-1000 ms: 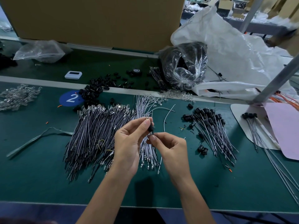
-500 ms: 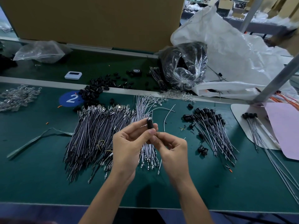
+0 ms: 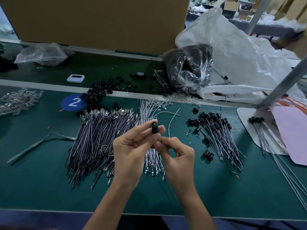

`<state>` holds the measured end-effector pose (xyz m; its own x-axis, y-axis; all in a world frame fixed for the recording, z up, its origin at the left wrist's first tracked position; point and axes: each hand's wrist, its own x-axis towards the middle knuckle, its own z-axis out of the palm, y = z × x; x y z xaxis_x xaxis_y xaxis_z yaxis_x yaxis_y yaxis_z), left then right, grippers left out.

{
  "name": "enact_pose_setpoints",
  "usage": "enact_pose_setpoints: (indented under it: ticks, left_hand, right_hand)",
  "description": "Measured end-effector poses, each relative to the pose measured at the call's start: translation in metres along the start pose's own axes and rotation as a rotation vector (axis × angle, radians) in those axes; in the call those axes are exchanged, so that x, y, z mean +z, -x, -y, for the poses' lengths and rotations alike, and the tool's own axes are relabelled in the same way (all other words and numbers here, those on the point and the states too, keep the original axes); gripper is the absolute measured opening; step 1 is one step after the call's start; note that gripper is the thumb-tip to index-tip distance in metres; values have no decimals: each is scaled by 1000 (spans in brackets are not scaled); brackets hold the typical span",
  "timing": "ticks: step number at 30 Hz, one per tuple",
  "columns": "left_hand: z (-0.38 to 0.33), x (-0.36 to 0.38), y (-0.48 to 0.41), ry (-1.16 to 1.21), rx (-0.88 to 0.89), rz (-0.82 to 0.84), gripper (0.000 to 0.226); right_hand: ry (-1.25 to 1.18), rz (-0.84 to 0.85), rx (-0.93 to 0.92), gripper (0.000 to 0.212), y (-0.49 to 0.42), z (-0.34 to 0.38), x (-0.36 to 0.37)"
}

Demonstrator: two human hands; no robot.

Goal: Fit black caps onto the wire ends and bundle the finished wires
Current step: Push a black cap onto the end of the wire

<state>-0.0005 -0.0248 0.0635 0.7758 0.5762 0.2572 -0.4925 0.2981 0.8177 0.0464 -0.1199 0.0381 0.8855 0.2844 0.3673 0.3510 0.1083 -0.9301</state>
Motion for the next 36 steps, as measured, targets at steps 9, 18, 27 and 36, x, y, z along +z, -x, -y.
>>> enact_pose_setpoints:
  ticks: [9, 18, 27, 36]
  left_hand:
    - [-9, 3, 2, -51, 50, 118, 35]
    - [-7, 5, 6, -96, -21, 36, 18]
    - [-17, 8, -5, -92, -10, -21, 23]
    - [-21, 11, -2, -4, -90, -86, 25]
  right_hand:
    - [28, -43, -74, 20, 3, 8, -1]
    - [69, -65, -70, 10, 1, 17, -2]
    - [102, -32, -45, 8, 1, 24, -5]
    - [65, -44, -18, 4, 4, 19, -2]
